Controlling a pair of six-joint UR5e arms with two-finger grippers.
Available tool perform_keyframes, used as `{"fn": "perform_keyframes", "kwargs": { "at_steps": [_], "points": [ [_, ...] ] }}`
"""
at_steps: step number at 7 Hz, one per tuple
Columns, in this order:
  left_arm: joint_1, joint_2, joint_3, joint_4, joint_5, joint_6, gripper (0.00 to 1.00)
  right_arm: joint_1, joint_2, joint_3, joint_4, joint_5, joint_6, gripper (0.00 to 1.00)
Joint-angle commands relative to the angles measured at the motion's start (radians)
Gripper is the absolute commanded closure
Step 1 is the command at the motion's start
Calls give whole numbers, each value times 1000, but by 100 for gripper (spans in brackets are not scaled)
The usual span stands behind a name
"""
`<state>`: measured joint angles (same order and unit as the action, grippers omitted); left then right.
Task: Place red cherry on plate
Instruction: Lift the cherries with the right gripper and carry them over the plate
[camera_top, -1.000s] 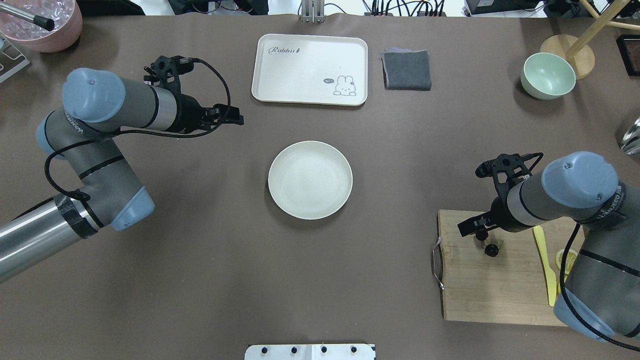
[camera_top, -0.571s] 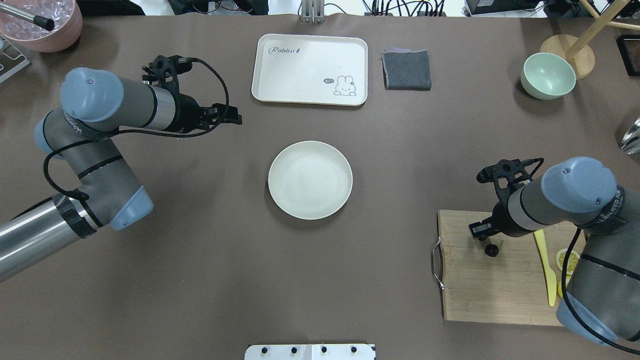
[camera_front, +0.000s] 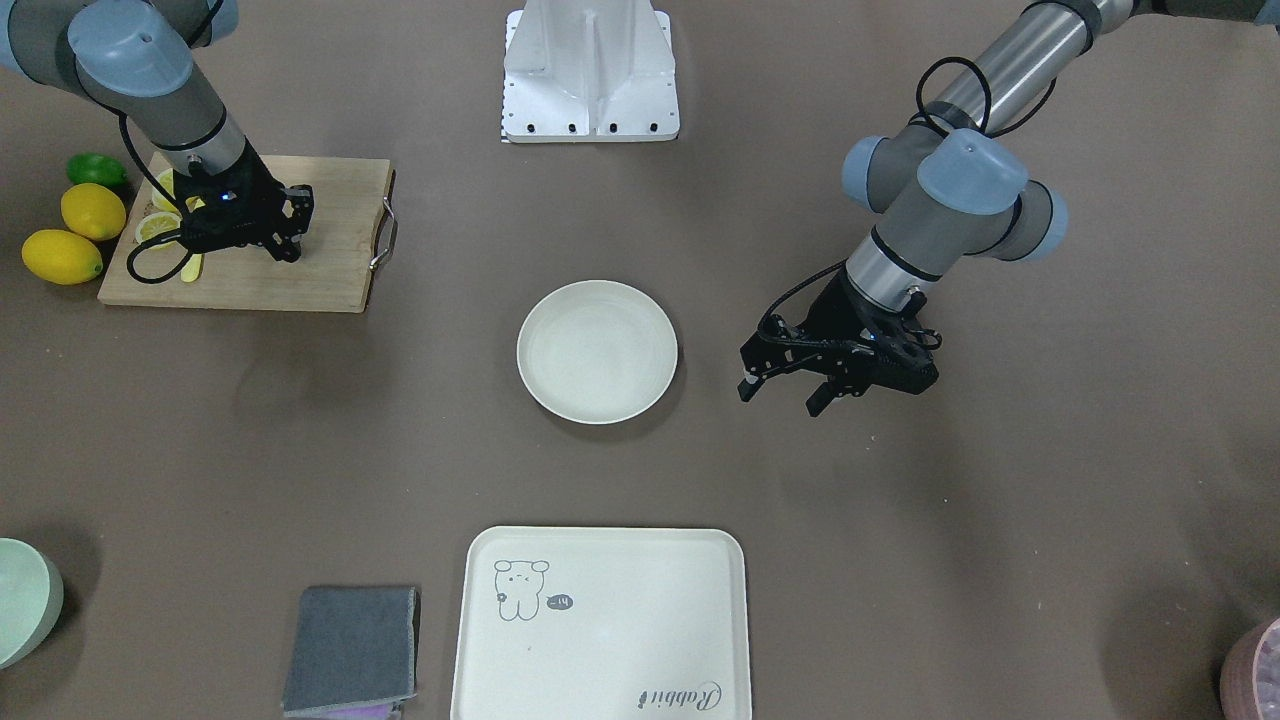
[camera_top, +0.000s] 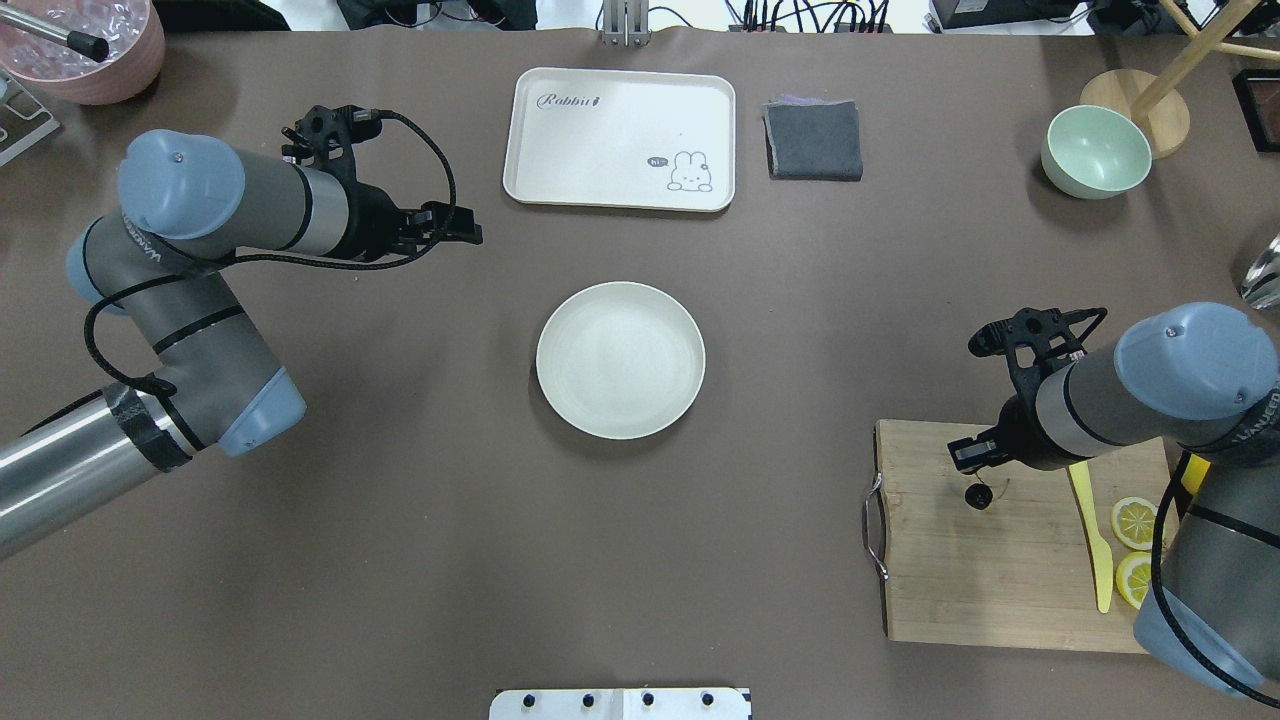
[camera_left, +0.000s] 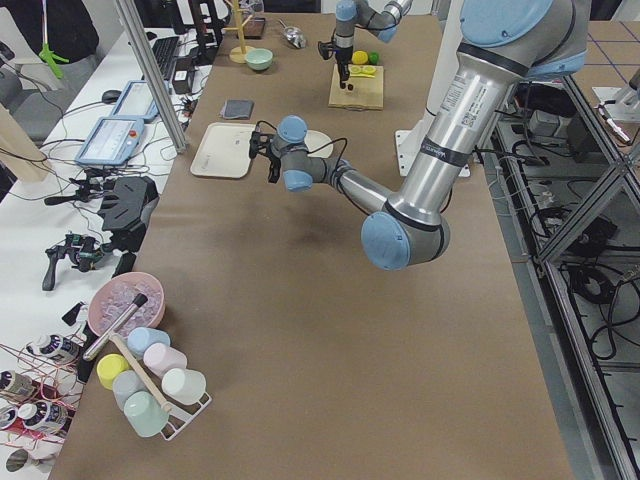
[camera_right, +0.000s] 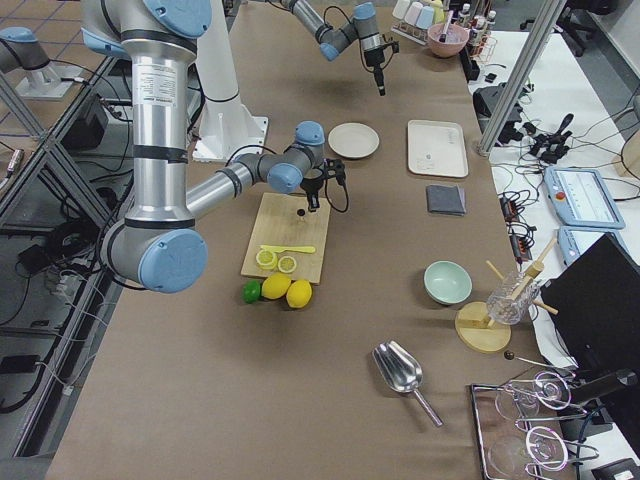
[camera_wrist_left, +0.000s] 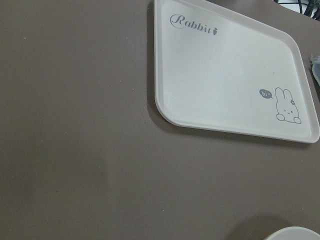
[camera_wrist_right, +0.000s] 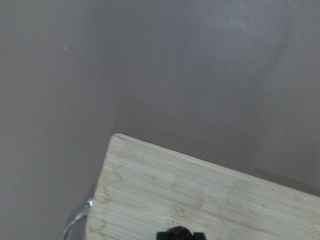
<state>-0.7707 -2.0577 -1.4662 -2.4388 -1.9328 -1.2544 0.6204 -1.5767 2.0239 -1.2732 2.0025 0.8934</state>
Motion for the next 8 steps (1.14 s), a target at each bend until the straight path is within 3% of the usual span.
{"fn": "perform_keyframes", "kwargs": {
  "at_steps": [1,2,4,6,8],
  "points": [
    [-34,20,4,-9,5,77,2,56,146,-2,-82,64,8,100],
    [-68,46,6,0,5,85,2,52,246,-16,-179,56,42,100],
    [-128,105,24,3,-5,218,2,47,346,-57,-203,53,99,100],
    [-224,126,95,87,-192,280,2,45,435,-126,-204,41,123,100],
    [-297,174,95,96,-264,296,2,36,590,-278,-201,10,177,100]
  ]
}}
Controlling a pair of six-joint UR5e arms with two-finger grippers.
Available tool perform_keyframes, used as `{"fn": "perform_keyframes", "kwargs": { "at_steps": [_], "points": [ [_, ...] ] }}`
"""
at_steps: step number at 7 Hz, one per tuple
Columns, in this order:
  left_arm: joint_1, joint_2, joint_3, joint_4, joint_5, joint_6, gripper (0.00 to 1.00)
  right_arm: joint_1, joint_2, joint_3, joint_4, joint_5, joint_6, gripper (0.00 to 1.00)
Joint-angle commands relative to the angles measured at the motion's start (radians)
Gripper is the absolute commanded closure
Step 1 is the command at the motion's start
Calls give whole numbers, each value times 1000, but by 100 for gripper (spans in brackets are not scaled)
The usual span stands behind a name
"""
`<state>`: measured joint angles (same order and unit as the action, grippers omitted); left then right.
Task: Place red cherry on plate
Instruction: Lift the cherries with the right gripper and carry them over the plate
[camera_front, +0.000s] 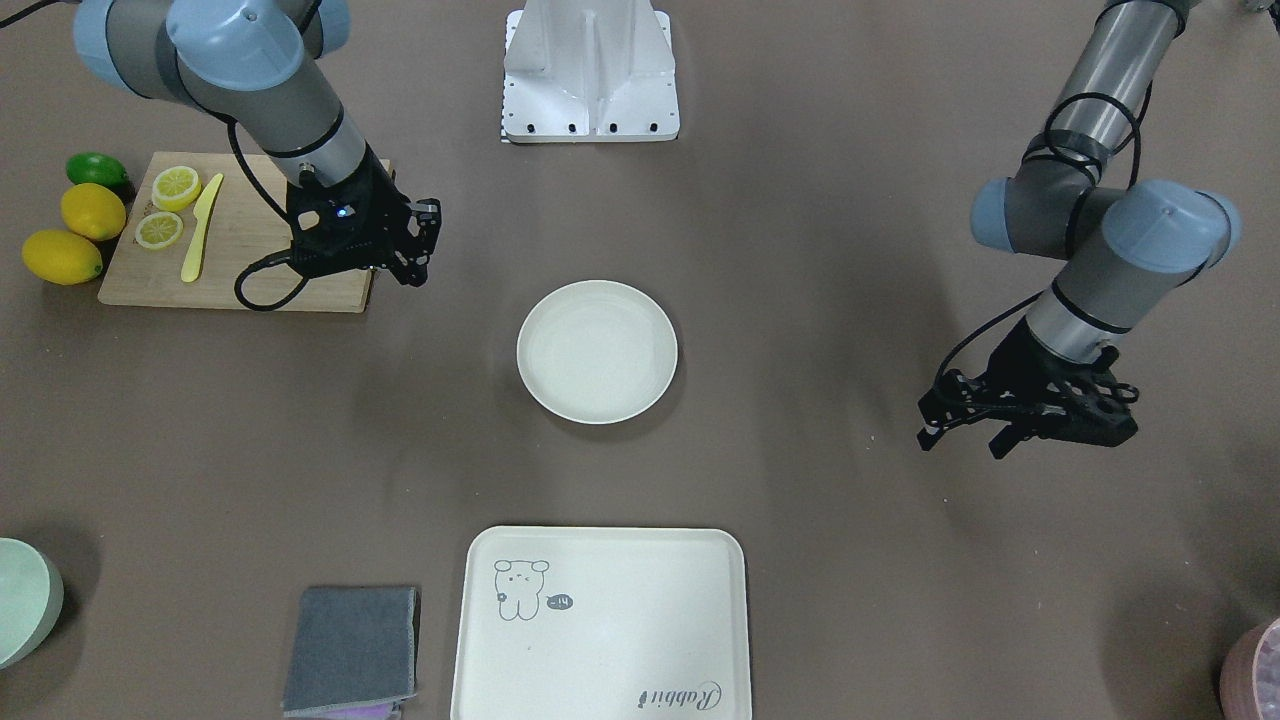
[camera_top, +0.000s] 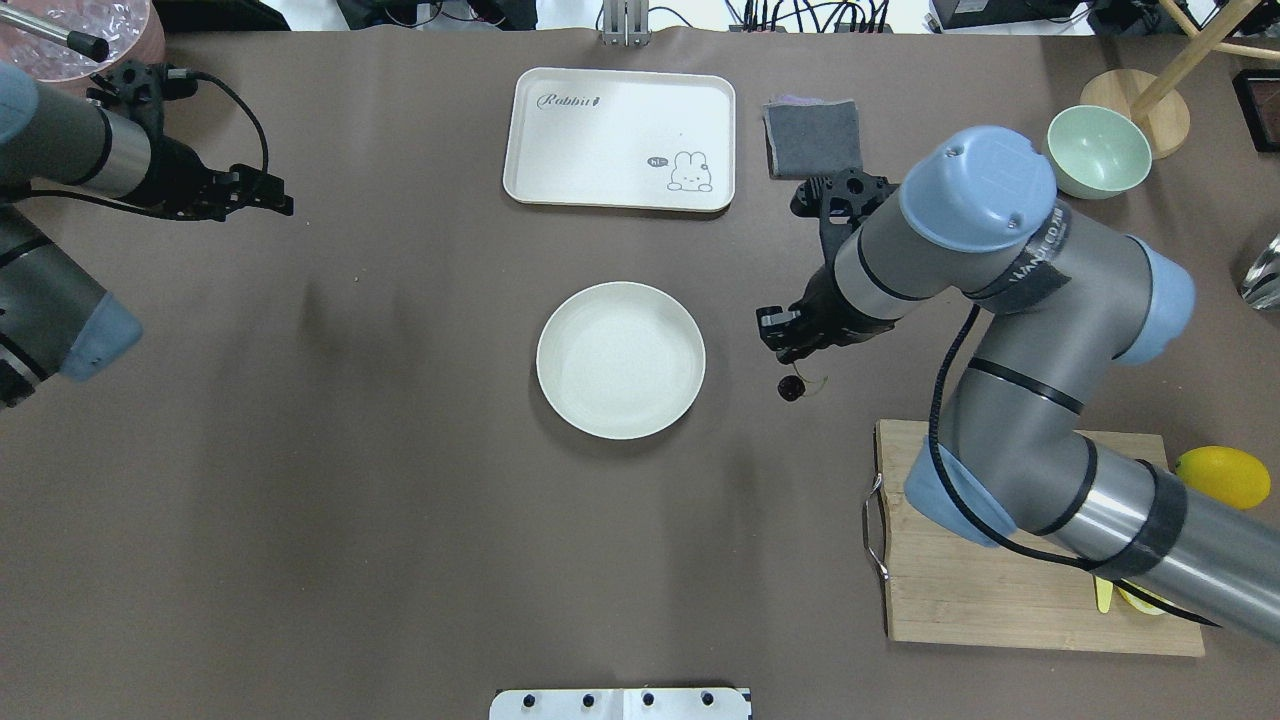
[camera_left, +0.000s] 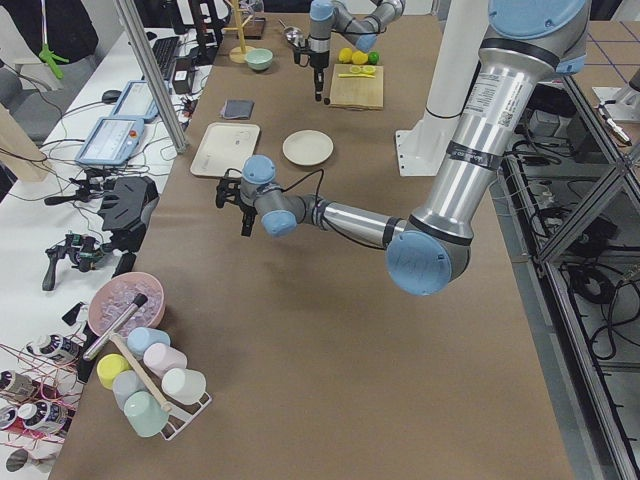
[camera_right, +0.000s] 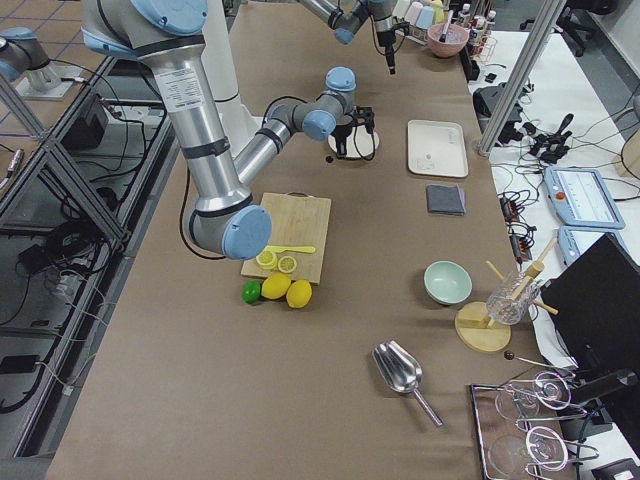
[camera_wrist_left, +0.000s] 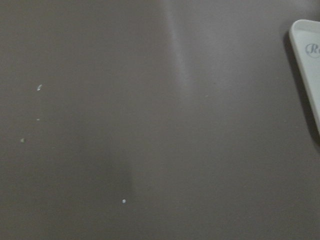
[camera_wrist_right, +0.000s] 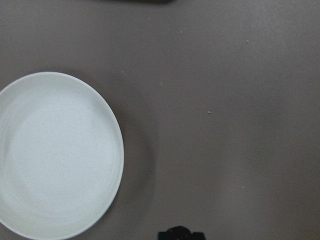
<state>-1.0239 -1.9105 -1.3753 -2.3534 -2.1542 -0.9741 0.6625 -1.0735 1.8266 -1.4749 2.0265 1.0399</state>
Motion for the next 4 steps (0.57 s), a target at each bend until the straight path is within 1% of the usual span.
{"fn": "perform_keyframes", "kwargs": {
  "at_steps": [1,3,4],
  "points": [
    [-85,53,7,14,-44,102,2,-18,124,-123,11,-38,57,100],
    [-163,125,12,17,-46,262,2,-46,251,-249,13,-84,118,100],
    [-174,142,12,17,-61,285,2,-72,265,-282,49,-122,124,100]
  ]
}}
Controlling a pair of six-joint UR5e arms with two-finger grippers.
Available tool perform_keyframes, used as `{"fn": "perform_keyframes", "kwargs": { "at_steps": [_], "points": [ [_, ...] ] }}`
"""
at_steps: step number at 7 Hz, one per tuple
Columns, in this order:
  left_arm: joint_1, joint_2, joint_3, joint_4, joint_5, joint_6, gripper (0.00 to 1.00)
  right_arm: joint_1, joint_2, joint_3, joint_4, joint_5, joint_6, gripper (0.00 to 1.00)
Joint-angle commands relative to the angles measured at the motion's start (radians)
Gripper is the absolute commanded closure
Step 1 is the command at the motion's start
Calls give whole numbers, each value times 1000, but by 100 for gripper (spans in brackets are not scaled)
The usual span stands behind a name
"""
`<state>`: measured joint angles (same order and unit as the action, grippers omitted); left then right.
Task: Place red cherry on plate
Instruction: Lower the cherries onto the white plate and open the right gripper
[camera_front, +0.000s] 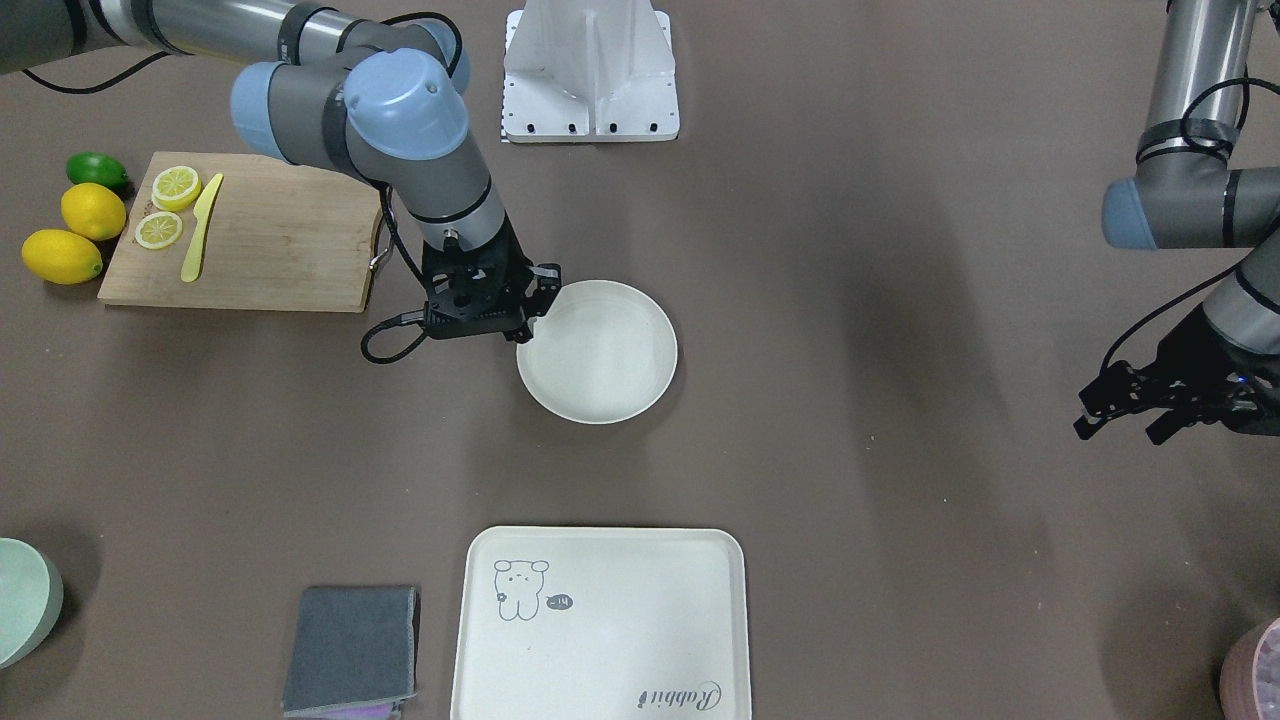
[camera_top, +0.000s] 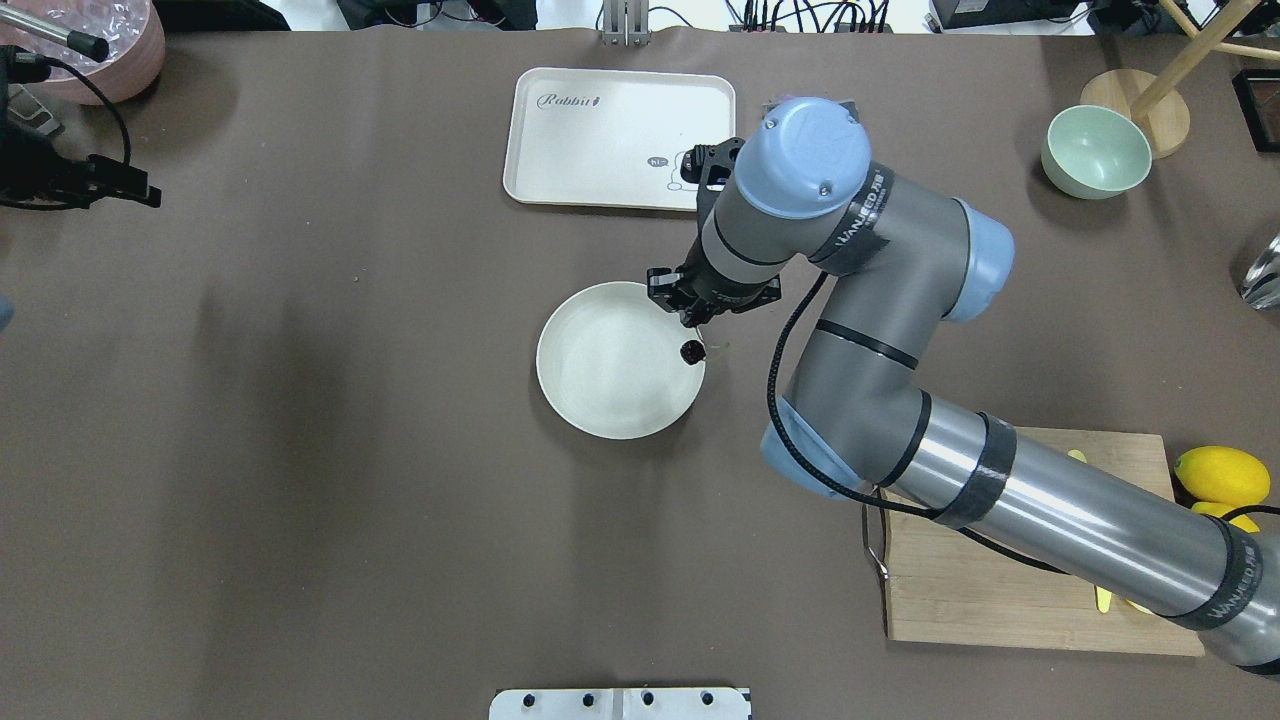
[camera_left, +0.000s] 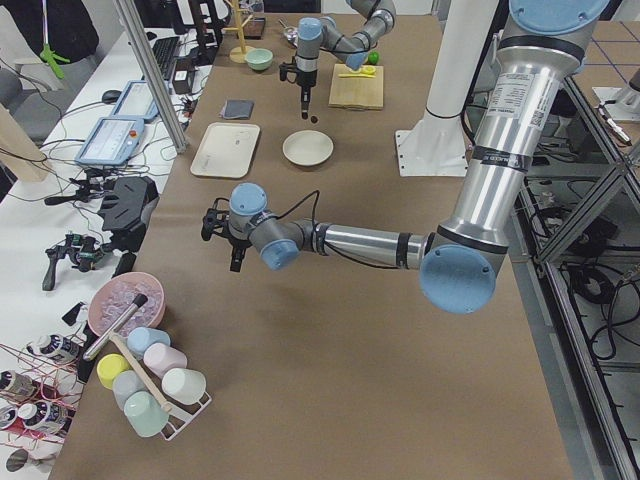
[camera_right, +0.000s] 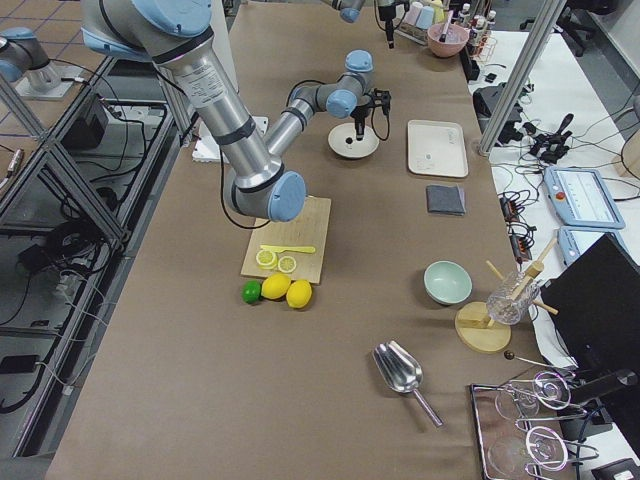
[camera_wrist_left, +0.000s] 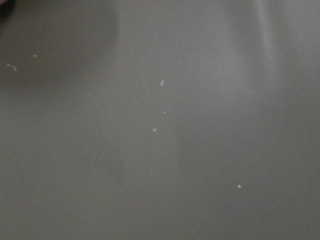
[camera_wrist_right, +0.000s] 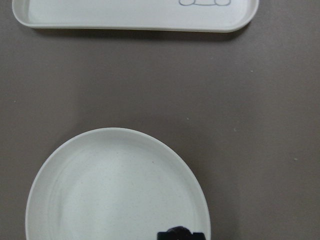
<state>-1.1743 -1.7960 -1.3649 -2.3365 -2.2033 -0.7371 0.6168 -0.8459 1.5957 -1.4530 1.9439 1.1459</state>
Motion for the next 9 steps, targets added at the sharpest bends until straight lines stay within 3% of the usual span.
{"fn": "perform_keyframes", "kwargs": {
  "at_steps": [1,4,5,6,9],
  "points": [
    [-28,30,3,0,-31,48,2,-49,48,-106,101,-72,67,100],
    [-31,33,12,-1,-33,48,2,-84,92,-166,125,-123,92,100],
    [-31,38,12,-1,-35,48,2,-86,102,-175,123,-123,130,12],
    [-31,40,12,-1,-36,48,2,-92,105,-174,125,-125,202,0],
    [-97,64,4,-14,-148,48,2,-47,93,-101,70,-96,213,0]
  ]
}}
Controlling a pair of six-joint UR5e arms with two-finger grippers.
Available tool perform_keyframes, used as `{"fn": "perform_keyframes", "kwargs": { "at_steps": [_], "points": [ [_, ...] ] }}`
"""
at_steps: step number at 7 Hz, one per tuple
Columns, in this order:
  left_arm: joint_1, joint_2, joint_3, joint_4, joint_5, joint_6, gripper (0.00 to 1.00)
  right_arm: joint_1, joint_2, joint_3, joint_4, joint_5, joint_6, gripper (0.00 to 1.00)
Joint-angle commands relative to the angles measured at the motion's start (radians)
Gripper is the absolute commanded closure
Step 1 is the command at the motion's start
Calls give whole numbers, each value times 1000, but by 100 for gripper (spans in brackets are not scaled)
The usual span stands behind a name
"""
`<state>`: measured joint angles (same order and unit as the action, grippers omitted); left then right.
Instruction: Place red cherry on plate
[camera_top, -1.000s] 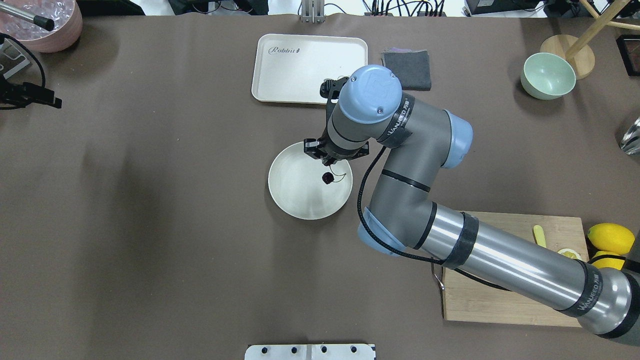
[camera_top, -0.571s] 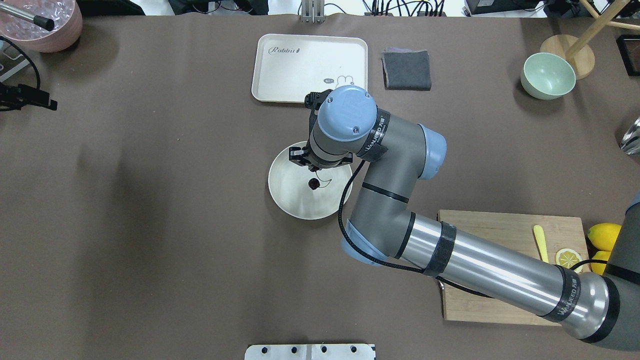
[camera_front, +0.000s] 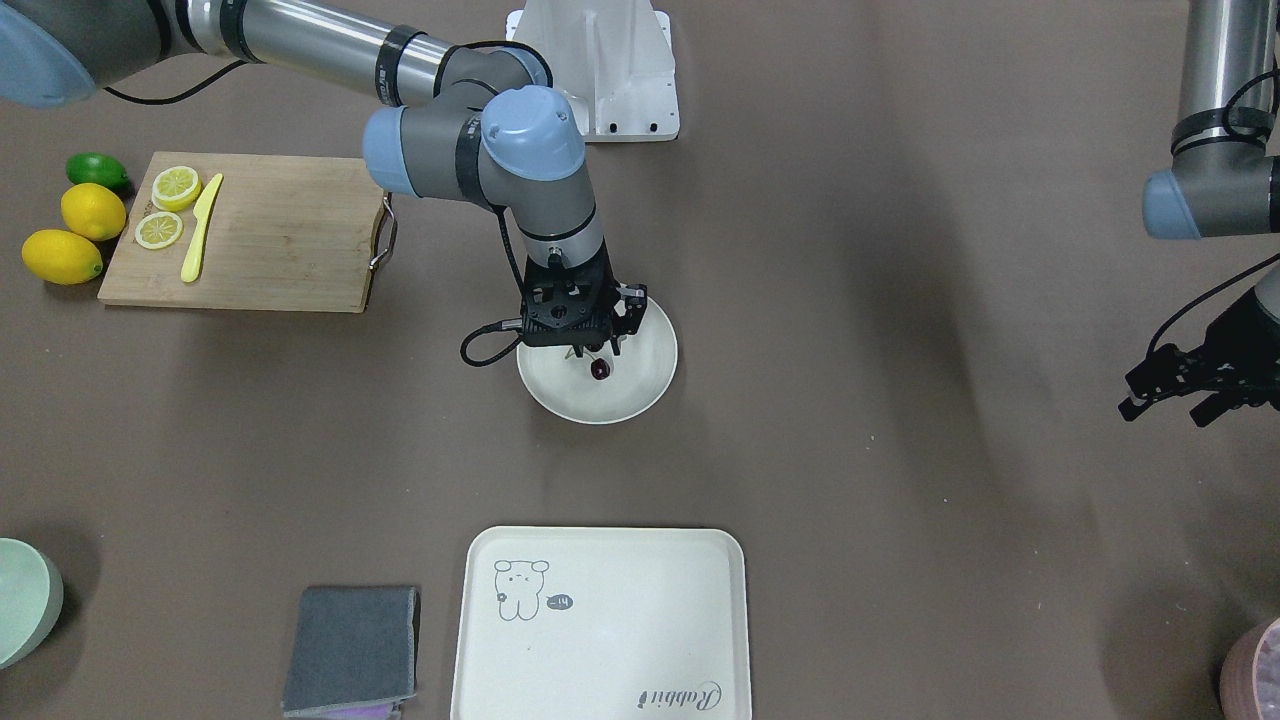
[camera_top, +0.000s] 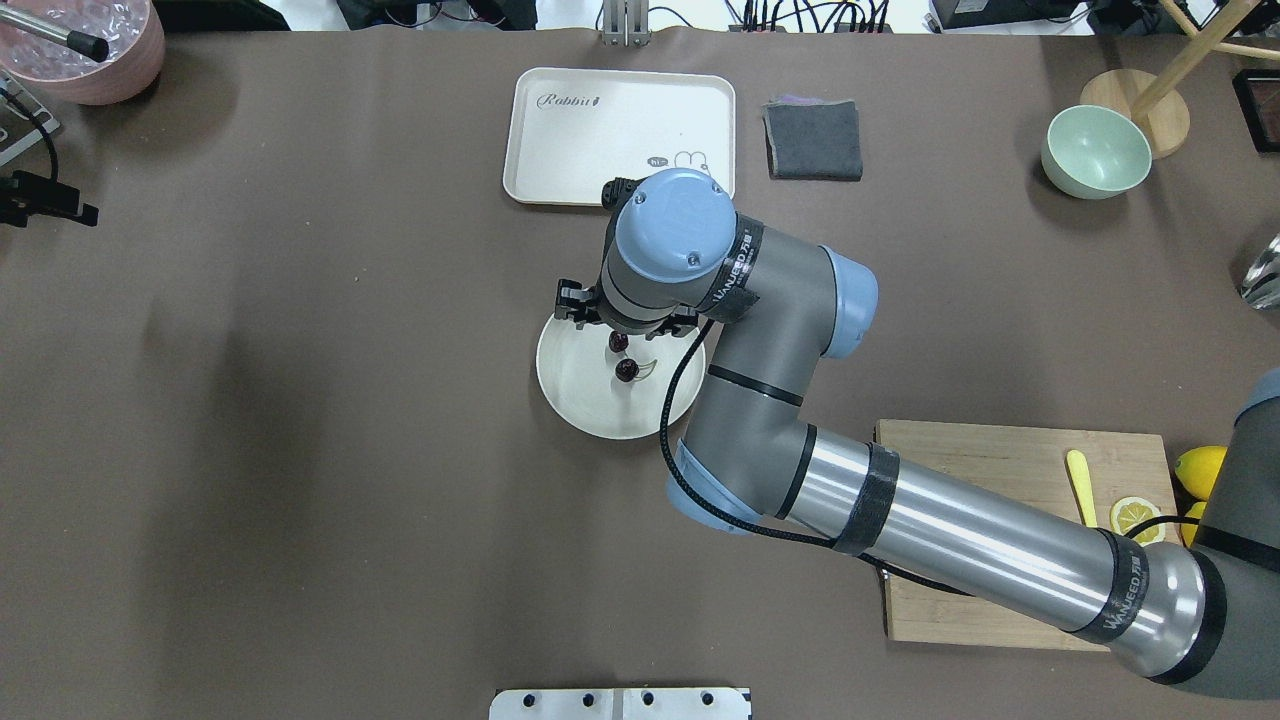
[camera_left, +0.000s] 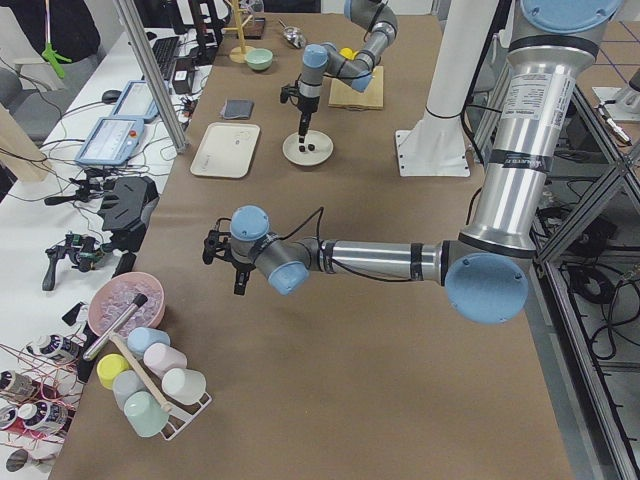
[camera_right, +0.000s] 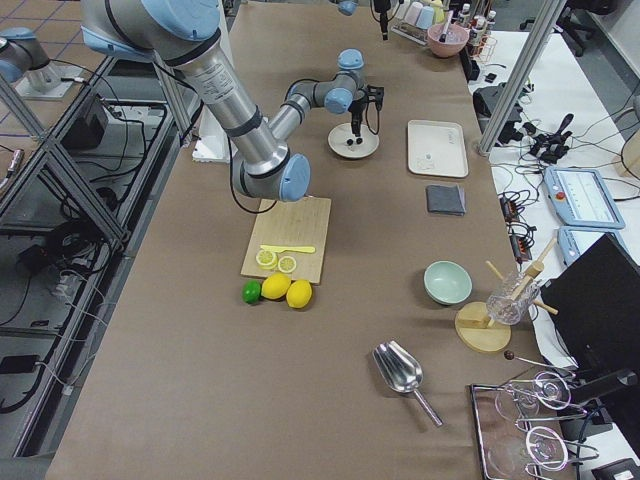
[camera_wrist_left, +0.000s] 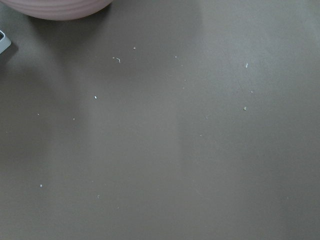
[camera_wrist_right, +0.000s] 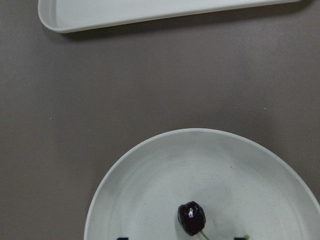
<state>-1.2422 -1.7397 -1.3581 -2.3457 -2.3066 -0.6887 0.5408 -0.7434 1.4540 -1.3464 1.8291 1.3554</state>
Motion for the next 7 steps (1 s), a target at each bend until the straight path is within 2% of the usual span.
{"fn": "perform_keyframes", "kwargs": {
  "at_steps": [1,2,3,4,5,7],
  "points": [
    [-69,17,-10,3,-91,44,2,71,-58,131,-153,32,-31,0],
    [-107,20,-10,14,-126,95,2,141,-167,223,-180,65,-142,0],
    [-123,20,-13,34,-152,100,2,239,-335,333,-189,137,-259,0],
    [-140,22,-13,43,-174,101,2,354,-470,392,-192,219,-445,0],
    [-158,23,-15,45,-175,109,2,463,-570,405,-195,293,-573,0],
    [-209,28,-13,170,-159,272,2,612,-725,396,-195,315,-825,0]
  ]
}}
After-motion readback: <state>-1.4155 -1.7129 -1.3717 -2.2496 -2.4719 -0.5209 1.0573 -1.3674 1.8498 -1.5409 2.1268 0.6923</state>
